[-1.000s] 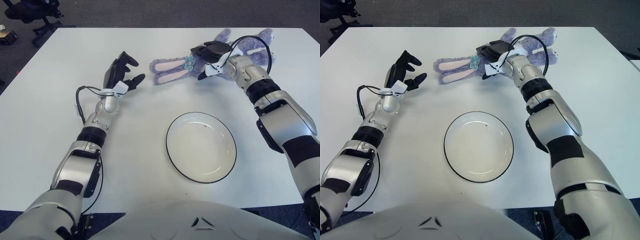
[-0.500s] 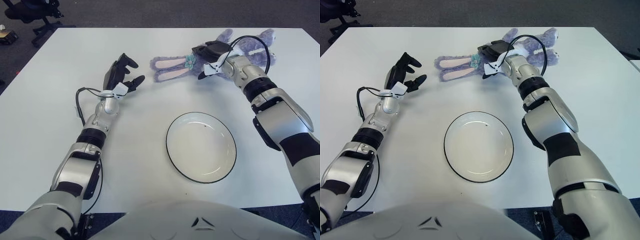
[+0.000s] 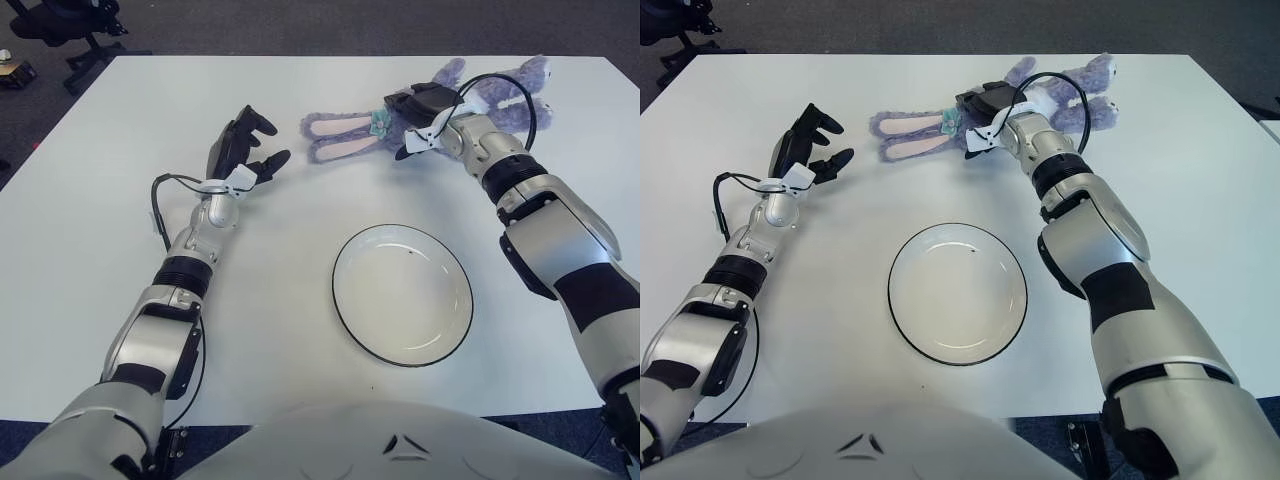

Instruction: Put the doll into the plate.

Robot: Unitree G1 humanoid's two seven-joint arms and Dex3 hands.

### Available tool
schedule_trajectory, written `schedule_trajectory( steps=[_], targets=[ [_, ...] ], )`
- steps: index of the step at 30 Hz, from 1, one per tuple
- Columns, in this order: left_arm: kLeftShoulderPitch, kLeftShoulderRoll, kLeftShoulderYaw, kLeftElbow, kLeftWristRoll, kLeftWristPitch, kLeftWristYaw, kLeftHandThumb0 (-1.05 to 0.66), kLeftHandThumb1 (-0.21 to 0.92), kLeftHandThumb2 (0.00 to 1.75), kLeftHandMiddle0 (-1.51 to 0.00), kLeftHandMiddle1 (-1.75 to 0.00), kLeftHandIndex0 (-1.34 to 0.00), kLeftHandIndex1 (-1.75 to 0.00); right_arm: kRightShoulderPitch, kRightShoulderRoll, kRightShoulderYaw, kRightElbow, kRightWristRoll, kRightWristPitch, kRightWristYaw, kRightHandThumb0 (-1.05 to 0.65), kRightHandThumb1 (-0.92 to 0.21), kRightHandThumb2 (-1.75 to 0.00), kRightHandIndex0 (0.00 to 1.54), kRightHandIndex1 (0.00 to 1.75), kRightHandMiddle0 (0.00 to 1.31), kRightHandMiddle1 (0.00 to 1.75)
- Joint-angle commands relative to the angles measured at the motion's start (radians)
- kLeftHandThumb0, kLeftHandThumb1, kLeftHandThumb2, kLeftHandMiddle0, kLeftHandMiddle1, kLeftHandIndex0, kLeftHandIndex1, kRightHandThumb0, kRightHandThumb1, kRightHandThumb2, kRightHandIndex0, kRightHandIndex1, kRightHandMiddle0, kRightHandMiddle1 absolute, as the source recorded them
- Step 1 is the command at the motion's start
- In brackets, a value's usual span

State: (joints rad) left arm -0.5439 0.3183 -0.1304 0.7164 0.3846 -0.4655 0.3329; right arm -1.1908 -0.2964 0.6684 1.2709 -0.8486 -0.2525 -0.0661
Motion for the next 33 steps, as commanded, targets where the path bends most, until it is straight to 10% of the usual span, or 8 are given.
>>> schedule_trajectory(
  steps=[1, 14, 20, 28, 33],
  targets=[
    [0.013, 0.004, 0.002, -0.008, 0.008, 0.009, -0.004, -0.01, 0.92, 0.43, -0.28, -1.61, -0.23, -1.58, 0.012, 0.004, 0.017, 0.022, -0.015, 0.014, 0.002, -0.76, -0.92, -0.11, 0.21, 0.02, 0.31, 0.03],
    [0.022, 0.002, 0.002, -0.023, 0.009, 0.014, -0.013, -0.01, 0.92, 0.43, -0.28, -1.61, -0.23, -1.57, 0.033, 0.016, 0.057, 0.05, -0.038, 0.041, -0.057, -0.67, -0.92, -0.07, 0.55, 0.11, 0.52, 0.07],
    [0.03, 0.003, 0.002, -0.039, 0.008, 0.02, -0.02, -0.01, 0.92, 0.43, -0.28, -1.61, -0.23, -1.58, 0.037, 0.02, 0.076, 0.054, -0.051, 0.064, -0.07, -0.58, -0.91, -0.04, 0.34, 0.79, 0.64, 0.07],
    [0.036, 0.005, 0.004, -0.047, 0.007, 0.023, -0.027, -0.01, 0.92, 0.43, -0.29, -1.59, -0.23, -1.59, 0.058, 0.009, 0.102, 0.057, -0.067, 0.073, -0.12, -0.12, -0.9, -0.05, 0.29, 1.05, 0.44, 0.83],
    [0.034, 0.005, 0.005, -0.044, 0.007, 0.021, -0.028, -0.01, 0.92, 0.42, -0.3, -1.58, -0.23, -1.59, 0.068, -0.006, 0.108, 0.06, -0.066, 0.054, -0.163, 0.0, -0.73, -0.5, 0.32, 1.12, 0.4, 1.16]
  ],
)
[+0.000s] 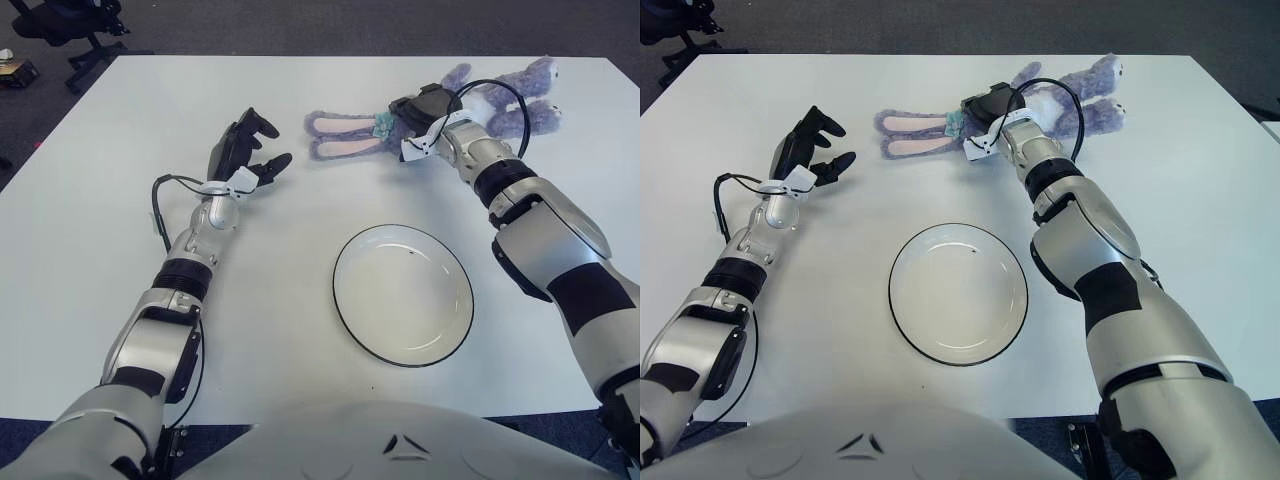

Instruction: Put the doll into the plate.

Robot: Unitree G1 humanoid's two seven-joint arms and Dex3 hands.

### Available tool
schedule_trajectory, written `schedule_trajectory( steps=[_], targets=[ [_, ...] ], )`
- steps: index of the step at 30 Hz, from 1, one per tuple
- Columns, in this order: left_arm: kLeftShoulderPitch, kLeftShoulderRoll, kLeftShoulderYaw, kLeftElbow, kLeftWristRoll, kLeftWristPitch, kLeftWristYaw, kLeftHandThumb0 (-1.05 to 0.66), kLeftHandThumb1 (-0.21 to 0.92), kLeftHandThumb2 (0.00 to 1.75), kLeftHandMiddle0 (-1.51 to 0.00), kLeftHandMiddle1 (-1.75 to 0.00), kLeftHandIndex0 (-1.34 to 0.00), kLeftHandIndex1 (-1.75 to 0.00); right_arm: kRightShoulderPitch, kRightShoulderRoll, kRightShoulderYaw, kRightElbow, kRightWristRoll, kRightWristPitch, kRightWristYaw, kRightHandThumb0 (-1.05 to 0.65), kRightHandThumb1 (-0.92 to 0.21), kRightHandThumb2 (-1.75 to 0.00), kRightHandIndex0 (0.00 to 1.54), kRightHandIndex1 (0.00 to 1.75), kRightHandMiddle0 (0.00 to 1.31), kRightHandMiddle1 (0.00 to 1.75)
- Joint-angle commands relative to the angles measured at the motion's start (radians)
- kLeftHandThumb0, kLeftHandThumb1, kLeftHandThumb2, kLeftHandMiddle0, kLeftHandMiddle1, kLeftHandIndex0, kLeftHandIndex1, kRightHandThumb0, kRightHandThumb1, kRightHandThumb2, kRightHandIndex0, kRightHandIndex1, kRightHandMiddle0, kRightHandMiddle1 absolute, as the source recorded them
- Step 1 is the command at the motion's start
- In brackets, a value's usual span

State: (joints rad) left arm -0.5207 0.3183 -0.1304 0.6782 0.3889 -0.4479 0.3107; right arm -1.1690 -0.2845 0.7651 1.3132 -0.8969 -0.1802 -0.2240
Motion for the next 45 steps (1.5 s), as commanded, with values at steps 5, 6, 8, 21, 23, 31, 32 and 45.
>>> schedule_trajectory(
  steps=[5, 6, 8, 21, 23, 31, 32, 45],
  targets=[
    [0.01, 0.004, 0.005, -0.001, 0.002, 0.001, -0.006, -0.01, 0.92, 0.42, -0.3, -1.57, -0.23, -1.6, 0.062, -0.041, 0.002, 0.013, 0.0, -0.075, -0.056, 0.0, -0.77, -0.57, 0.33, 1.4, 0.42, 1.54],
    [0.01, 0.004, 0.005, -0.001, 0.002, 0.0, -0.006, -0.01, 0.92, 0.42, -0.3, -1.57, -0.23, -1.6, 0.065, -0.047, -0.002, 0.013, 0.004, -0.092, -0.066, 0.0, -0.68, -0.73, 0.36, 1.45, 0.42, 1.62],
    [0.01, 0.005, 0.005, 0.0, 0.002, -0.001, -0.006, -0.01, 0.92, 0.42, -0.3, -1.57, -0.23, -1.6, 0.069, -0.056, -0.009, 0.012, 0.013, -0.122, -0.083, 0.0, -0.61, -0.86, 0.39, 1.5, 0.42, 1.68],
    [0.007, 0.008, 0.008, 0.011, -0.004, -0.012, -0.015, -0.01, 0.92, 0.42, -0.31, -1.56, -0.23, -1.6, 0.091, -0.095, -0.044, 0.008, 0.028, -0.221, -0.139, 0.0, -0.36, -1.25, 0.61, 1.66, 0.37, 1.75],
    [0.005, 0.007, 0.008, 0.012, -0.005, -0.012, -0.017, -0.01, 0.92, 0.42, -0.31, -1.56, -0.23, -1.6, 0.099, -0.114, -0.043, 0.002, 0.026, -0.252, -0.156, 0.0, -0.35, -1.26, 0.61, 1.67, 0.37, 1.75],
    [0.003, 0.008, 0.009, 0.016, -0.006, -0.013, -0.02, -0.01, 0.92, 0.42, -0.32, -1.54, -0.22, -1.61, 0.121, -0.157, -0.079, -0.017, 0.06, -0.35, -0.172, 0.0, -0.36, -1.24, 0.61, 1.64, 0.37, 1.75],
    [0.001, 0.008, 0.009, 0.018, -0.007, -0.015, -0.022, -0.01, 0.92, 0.42, -0.32, -1.54, -0.22, -1.61, 0.128, -0.164, -0.102, -0.023, 0.086, -0.374, -0.156, 0.0, -0.36, -1.24, 0.61, 1.64, 0.37, 1.75],
    [-0.012, 0.013, 0.012, 0.047, -0.011, -0.03, -0.032, -0.01, 0.92, 0.4, -0.36, -1.5, -0.2, -1.63, 0.166, -0.241, -0.236, -0.116, 0.218, -0.524, -0.029, 0.0, -0.35, -1.26, 0.6, 1.66, 0.39, 1.75]
  ],
)
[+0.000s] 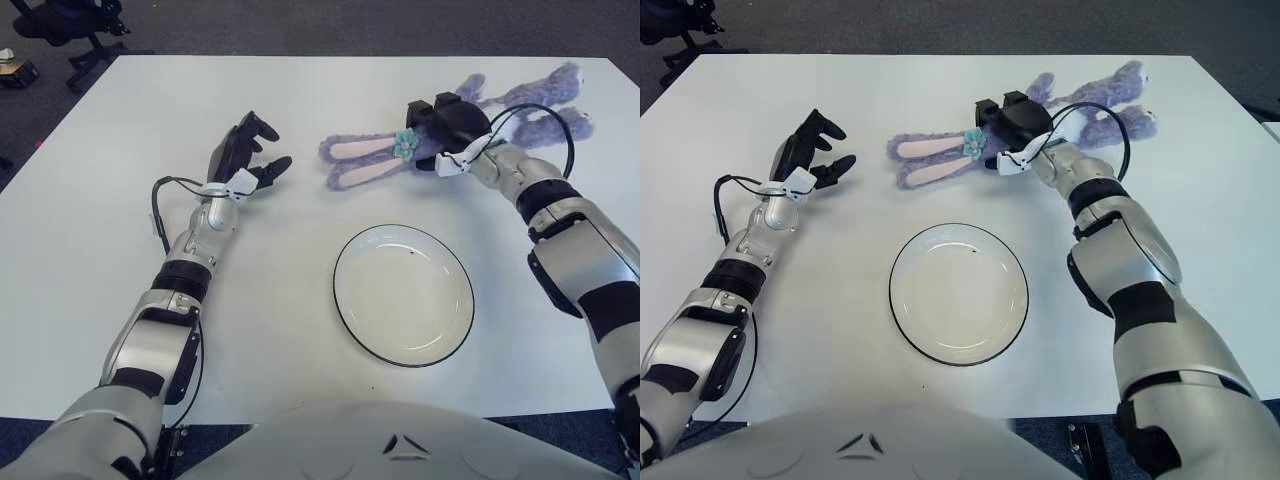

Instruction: Put the doll into the plate.

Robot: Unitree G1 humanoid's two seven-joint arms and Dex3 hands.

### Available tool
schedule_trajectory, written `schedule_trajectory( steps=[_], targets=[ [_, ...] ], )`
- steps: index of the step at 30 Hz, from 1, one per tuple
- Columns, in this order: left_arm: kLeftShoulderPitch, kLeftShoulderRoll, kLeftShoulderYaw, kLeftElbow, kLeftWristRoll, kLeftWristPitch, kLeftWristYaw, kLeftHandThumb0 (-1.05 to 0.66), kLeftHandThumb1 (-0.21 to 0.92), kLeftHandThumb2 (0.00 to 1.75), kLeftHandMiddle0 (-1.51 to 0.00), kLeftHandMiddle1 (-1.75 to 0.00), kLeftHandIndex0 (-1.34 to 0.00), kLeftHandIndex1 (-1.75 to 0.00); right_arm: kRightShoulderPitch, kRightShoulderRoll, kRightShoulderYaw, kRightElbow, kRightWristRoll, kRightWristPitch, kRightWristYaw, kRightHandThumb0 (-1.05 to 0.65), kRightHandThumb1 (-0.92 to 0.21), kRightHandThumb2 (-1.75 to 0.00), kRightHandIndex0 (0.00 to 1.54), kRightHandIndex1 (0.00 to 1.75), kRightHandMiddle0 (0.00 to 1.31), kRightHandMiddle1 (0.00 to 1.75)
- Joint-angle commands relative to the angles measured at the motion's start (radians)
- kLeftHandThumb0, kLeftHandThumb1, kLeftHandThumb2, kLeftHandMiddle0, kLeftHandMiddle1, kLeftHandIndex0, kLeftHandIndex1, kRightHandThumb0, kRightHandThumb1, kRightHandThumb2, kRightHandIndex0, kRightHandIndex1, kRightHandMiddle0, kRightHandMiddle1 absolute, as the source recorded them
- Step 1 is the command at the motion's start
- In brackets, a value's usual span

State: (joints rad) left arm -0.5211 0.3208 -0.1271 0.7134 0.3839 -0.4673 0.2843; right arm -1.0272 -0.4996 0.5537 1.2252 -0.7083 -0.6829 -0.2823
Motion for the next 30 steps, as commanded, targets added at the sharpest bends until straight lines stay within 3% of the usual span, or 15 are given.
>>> schedule_trajectory(
  steps=[1, 10, 30],
  targets=[
    [-0.012, 0.011, 0.009, 0.013, -0.006, -0.011, -0.006, -0.01, 0.92, 0.4, -0.36, -1.5, -0.2, -1.63, 0.026, -0.028, -0.03, -0.033, 0.031, -0.024, 0.035, 0.0, -0.35, -1.26, 0.6, 1.66, 0.4, 1.75],
    [-0.027, 0.015, 0.01, 0.047, -0.005, -0.019, -0.01, -0.01, 0.92, 0.4, -0.38, -1.48, -0.19, -1.63, 0.06, -0.069, -0.116, -0.176, 0.113, -0.057, 0.152, 0.0, -0.34, -1.27, 0.6, 1.66, 0.4, 1.75],
    [-0.053, 0.014, 0.011, 0.111, -0.012, -0.029, -0.027, -0.01, 0.92, 0.39, -0.41, -1.46, -0.19, -1.63, 0.134, -0.091, -0.278, -0.448, 0.331, -0.067, 0.442, 0.0, -0.33, -1.29, 0.59, 1.68, 0.41, 1.75]
  ],
)
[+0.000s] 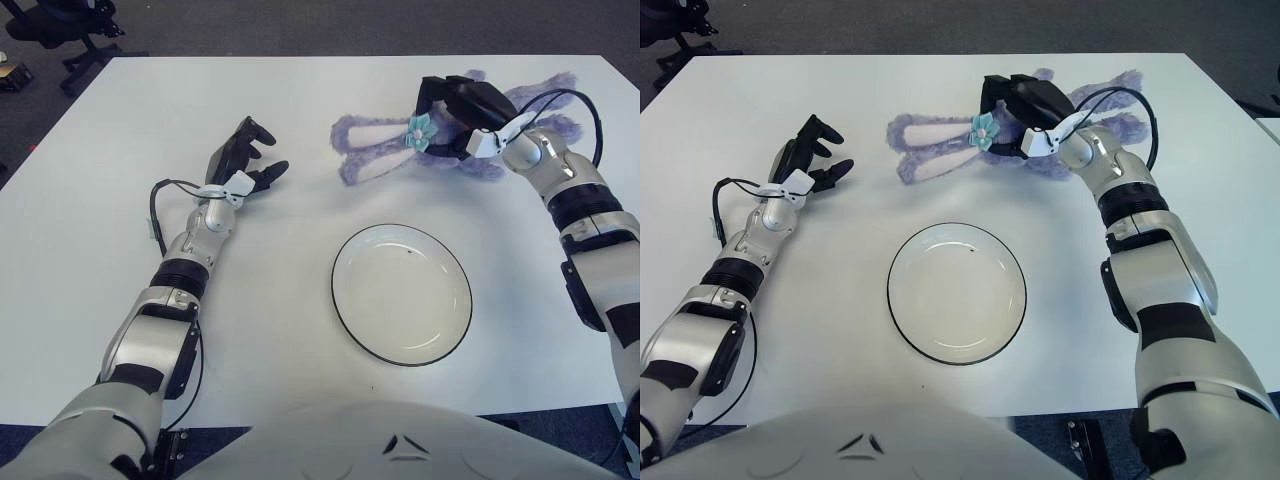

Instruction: Put the doll into the plate.

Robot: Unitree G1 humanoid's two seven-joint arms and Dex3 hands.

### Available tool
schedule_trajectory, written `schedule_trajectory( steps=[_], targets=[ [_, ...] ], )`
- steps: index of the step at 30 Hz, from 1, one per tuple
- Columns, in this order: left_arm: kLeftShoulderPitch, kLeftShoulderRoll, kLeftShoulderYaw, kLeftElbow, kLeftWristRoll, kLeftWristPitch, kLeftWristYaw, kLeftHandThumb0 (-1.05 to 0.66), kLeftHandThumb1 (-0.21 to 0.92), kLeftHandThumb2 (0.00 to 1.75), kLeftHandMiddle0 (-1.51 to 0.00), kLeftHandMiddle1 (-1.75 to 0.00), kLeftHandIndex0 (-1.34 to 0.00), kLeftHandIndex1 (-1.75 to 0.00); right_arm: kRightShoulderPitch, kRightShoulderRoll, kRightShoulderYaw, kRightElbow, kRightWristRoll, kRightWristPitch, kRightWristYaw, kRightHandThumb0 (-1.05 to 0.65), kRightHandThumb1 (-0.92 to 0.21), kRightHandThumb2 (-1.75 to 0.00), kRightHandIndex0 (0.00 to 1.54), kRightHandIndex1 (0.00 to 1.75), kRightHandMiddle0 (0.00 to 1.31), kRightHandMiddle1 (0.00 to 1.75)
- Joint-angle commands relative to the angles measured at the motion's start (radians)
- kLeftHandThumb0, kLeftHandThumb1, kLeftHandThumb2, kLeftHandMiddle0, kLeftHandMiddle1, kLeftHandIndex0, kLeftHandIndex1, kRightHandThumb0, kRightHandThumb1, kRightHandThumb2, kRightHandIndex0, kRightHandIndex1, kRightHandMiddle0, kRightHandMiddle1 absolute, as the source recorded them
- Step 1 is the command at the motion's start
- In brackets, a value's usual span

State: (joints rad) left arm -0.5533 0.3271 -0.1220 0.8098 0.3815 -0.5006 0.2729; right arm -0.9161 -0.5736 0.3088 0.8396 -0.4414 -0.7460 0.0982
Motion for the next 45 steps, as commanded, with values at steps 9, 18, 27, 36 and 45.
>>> schedule_trajectory(
  steps=[9, 18, 27, 36, 45],
  targets=[
    [-0.033, 0.006, 0.008, 0.038, -0.022, 0.013, -0.033, -0.01, 0.92, 0.39, -0.41, -1.45, -0.19, -1.63, 0.116, -0.024, -0.101, -0.315, 0.204, 0.129, 0.249, 0.0, -0.32, -1.31, 0.6, 1.69, 0.42, 1.75],
    [-0.048, 0.005, 0.008, 0.073, -0.025, 0.008, -0.034, -0.01, 0.92, 0.39, -0.41, -1.48, -0.2, -1.6, 0.178, -0.02, -0.152, -0.531, 0.364, 0.323, 0.447, 0.0, -0.3, -1.32, 0.61, 1.69, 0.43, 1.75],
    [-0.059, 0.003, 0.007, 0.1, -0.026, 0.002, -0.032, -0.01, 0.92, 0.38, -0.41, -1.51, -0.22, -1.55, 0.254, -0.018, -0.194, -0.721, 0.414, 0.431, 0.503, 0.0, -0.3, -1.32, 0.63, 1.67, 0.43, 1.75],
    [-0.074, 0.002, 0.005, 0.133, -0.026, -0.009, -0.034, -0.01, 0.92, 0.36, -0.42, -1.52, -0.25, -1.5, 0.283, -0.011, -0.215, -0.823, 0.495, 0.533, 0.582, 0.0, -0.29, -1.32, 0.65, 1.65, 0.43, 1.75],
    [-0.089, 0.003, 0.003, 0.162, -0.026, -0.014, -0.043, -0.01, 0.92, 0.36, -0.42, -1.54, -0.26, -1.47, 0.285, -0.012, -0.226, -0.867, 0.562, 0.593, 0.656, 0.0, -0.27, -1.34, 0.68, 1.64, 0.44, 1.75]
  ],
)
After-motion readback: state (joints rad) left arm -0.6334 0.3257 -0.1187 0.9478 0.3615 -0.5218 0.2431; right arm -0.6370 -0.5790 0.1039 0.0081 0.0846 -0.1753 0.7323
